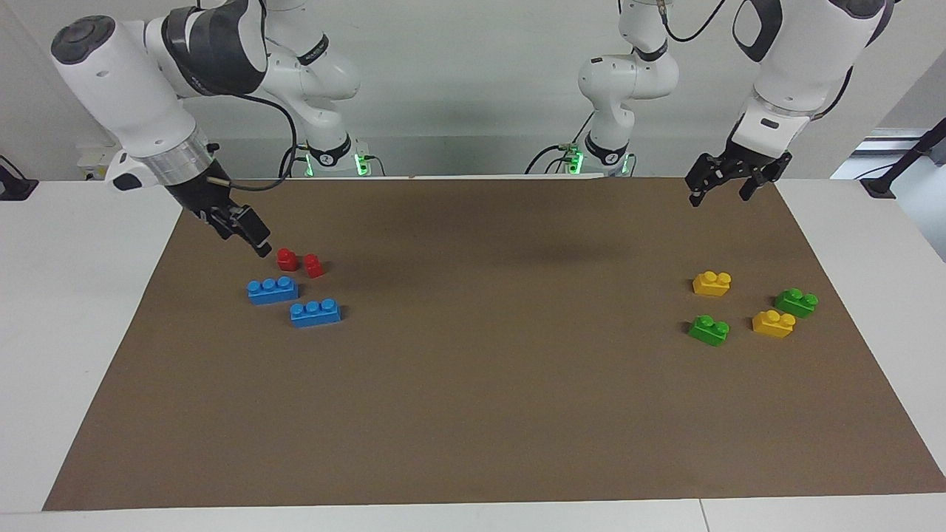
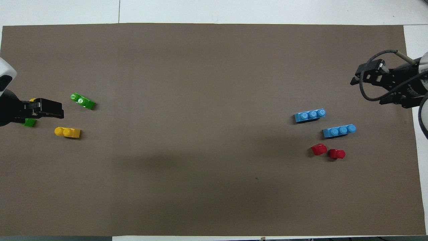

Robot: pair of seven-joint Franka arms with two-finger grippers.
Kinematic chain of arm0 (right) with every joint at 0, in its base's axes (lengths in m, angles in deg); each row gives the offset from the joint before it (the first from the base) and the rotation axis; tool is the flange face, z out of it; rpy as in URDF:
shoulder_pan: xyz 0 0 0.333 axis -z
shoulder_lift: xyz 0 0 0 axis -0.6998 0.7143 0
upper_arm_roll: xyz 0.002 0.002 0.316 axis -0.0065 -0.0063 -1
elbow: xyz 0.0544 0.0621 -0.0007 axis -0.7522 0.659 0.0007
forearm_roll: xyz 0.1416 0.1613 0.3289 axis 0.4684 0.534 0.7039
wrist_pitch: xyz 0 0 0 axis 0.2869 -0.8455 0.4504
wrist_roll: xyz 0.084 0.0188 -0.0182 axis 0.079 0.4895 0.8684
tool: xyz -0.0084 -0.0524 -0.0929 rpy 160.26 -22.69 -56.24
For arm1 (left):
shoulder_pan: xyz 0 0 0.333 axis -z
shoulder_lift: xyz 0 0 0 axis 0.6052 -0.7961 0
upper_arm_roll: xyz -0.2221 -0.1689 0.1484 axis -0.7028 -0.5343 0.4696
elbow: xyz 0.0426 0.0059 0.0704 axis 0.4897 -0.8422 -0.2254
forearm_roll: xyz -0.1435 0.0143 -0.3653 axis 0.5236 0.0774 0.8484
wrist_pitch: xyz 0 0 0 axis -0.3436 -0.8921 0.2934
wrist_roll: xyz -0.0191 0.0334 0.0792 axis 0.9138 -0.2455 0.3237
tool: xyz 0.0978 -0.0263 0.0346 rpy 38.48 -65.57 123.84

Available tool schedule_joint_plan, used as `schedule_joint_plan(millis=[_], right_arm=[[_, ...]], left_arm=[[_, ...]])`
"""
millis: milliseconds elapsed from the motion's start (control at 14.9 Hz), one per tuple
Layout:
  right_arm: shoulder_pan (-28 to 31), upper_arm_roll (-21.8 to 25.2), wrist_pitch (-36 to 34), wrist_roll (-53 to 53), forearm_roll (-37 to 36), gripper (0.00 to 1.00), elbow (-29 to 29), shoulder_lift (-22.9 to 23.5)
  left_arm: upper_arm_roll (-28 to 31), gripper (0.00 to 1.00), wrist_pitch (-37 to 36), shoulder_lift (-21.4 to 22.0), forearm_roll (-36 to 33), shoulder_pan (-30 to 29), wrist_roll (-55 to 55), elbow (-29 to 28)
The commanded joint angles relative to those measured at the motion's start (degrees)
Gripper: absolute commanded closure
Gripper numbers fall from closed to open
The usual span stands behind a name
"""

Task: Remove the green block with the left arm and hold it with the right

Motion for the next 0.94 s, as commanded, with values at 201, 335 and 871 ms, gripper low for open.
schedule_joint_plan(millis=[201, 335, 871], right_arm=[[0.25, -0.46, -7.18, 17.52, -3.61, 0.0, -1.35, -3.81], [0.25, -0.63, -10.18, 20.52, -4.76, 0.0, -3.55, -3.2], [1.04, -0.63, -10.45, 21.33, -6.08, 0.0, -3.91, -3.02]], left_arm=[[0.81, 0.0, 3.19, -0.79, -0.18, 0.2, 0.75, -1.41], [0.82, 0.0, 2.75, -0.35, 0.26, 0.12, 0.75, -1.41], [0.82, 0.0, 2.13, -0.35, 1.41, 0.03, 0.75, -1.32]])
